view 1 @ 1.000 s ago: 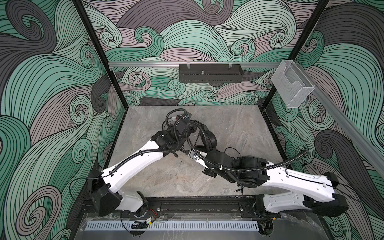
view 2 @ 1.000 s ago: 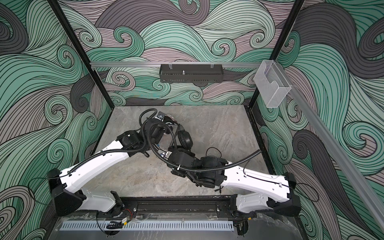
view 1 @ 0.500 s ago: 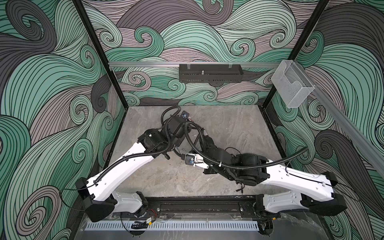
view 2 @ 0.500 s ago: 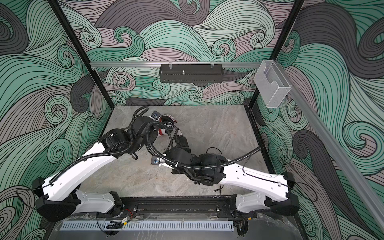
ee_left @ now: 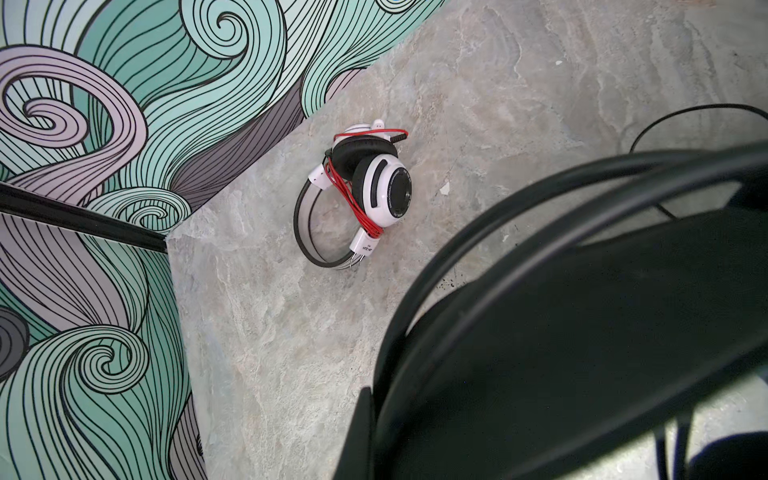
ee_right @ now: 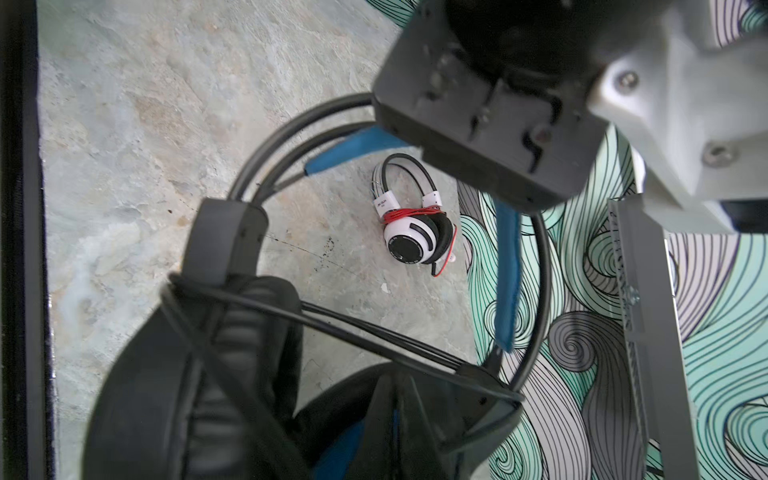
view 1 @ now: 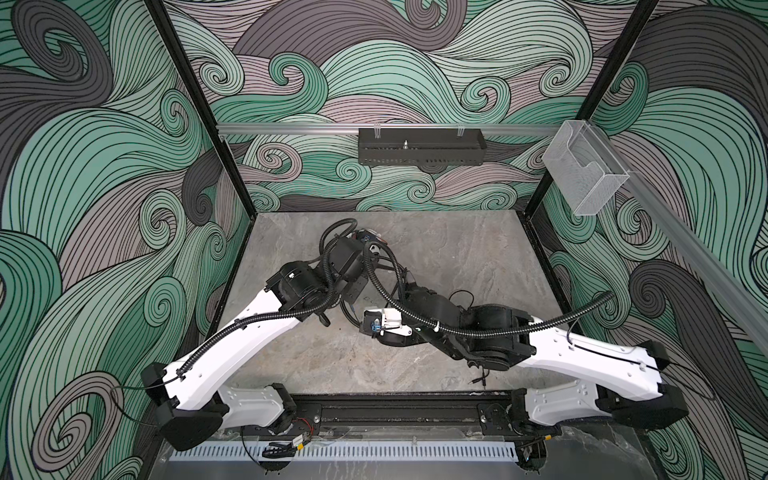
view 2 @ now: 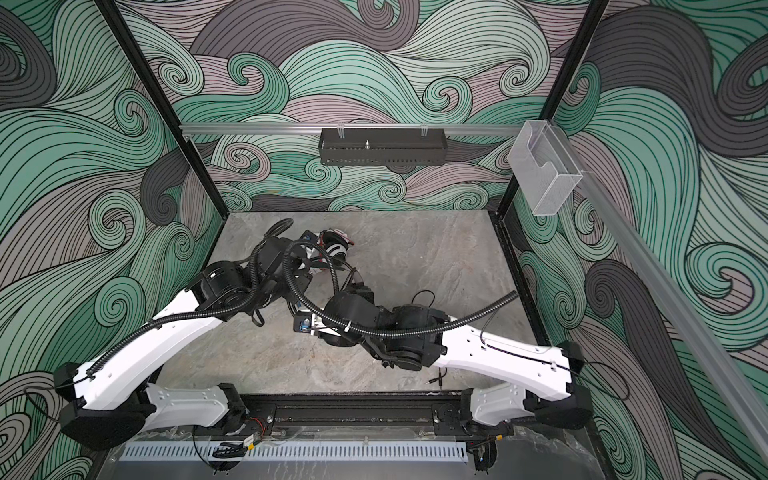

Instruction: Wrap the headphones

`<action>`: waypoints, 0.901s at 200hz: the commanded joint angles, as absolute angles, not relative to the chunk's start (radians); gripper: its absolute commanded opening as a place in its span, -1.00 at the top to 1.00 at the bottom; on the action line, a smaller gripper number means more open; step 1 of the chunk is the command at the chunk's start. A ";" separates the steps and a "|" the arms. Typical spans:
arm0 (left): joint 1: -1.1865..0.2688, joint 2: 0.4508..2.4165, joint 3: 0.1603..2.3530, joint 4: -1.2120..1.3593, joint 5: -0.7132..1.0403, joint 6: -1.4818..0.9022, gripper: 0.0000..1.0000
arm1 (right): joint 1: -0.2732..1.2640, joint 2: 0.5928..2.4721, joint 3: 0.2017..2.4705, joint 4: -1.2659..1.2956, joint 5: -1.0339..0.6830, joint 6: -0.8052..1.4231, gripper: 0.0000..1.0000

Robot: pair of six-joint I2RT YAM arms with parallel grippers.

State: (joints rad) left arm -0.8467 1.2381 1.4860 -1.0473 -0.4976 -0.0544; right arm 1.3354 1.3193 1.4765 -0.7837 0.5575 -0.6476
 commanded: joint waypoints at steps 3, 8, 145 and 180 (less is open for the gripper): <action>-0.856 1.188 1.513 -1.076 -0.480 -0.012 1.00 | 1.325 1.300 1.462 -0.813 0.645 -0.697 0.80; -0.857 1.190 1.520 -1.086 -0.482 -0.005 1.00 | 1.325 1.305 1.463 -0.818 0.653 -0.704 0.80; -0.891 1.191 1.612 -1.161 -0.532 0.087 1.00 | 1.267 1.291 1.556 -0.849 0.798 -0.777 0.61; -0.891 1.167 1.624 -1.152 -0.423 0.078 1.00 | 1.199 1.290 1.577 -0.846 0.704 -0.701 0.62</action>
